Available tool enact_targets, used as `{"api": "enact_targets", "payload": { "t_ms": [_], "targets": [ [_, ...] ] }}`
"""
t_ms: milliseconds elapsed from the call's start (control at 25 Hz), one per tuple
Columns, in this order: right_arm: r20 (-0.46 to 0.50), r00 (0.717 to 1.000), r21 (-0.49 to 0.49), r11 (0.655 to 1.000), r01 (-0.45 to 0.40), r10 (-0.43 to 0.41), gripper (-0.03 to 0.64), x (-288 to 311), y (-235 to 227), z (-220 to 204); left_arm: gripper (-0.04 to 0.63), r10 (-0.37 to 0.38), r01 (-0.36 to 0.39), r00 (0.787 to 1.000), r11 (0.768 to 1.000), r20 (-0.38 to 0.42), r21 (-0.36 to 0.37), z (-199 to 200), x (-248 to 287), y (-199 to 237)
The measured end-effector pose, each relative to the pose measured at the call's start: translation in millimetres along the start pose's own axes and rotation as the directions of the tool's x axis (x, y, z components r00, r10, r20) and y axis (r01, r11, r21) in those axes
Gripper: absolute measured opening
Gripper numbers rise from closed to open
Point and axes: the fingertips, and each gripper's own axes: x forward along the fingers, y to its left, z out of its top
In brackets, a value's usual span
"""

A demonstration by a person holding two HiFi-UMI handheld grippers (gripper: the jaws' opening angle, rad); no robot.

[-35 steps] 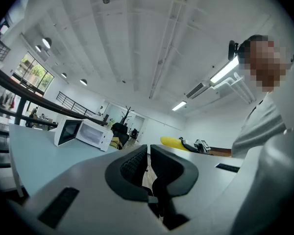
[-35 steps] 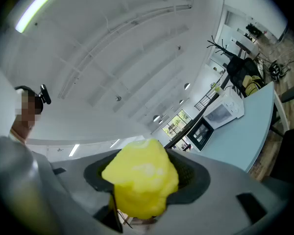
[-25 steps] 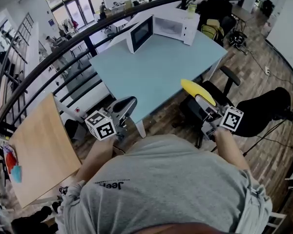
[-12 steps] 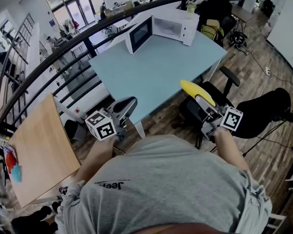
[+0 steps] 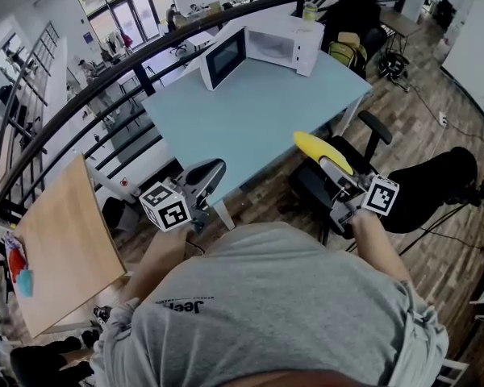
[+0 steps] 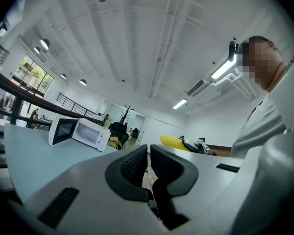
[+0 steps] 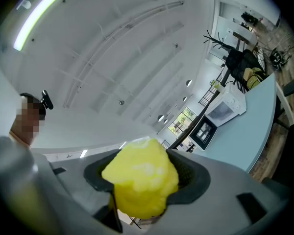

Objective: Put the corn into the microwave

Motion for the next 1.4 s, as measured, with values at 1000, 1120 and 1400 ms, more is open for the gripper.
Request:
{"api": "enact_targets", "payload": {
  "t_ms": [1000, 1120, 1400],
  "targets": [
    [-0.066, 0.994, 0.062, 0.995, -0.084, 0.088, 0.261, 10.0, -42.9, 12.7, 0.034, 0.043, -0.044, 0.998, 0.999, -0.033, -0.030, -18.6, 51.5, -7.8],
    [-0.065, 0.995, 0.041, 0.996, -0.073, 0.076, 0.261, 47.4, -44.1, 7.2, 0.034, 0.023, -0.024, 0.999, 0.999, -0.035, -0.025, -8.6, 36.5, 24.6],
    [-0.042, 0.998, 0.024, 0.999, -0.049, 0.050, 0.261, 157.1, -41.1, -1.1, 0.034, -0.024, 0.024, 0.999, 1.000, -0.026, -0.009, 44.3, -7.6, 116.3]
  ]
}}
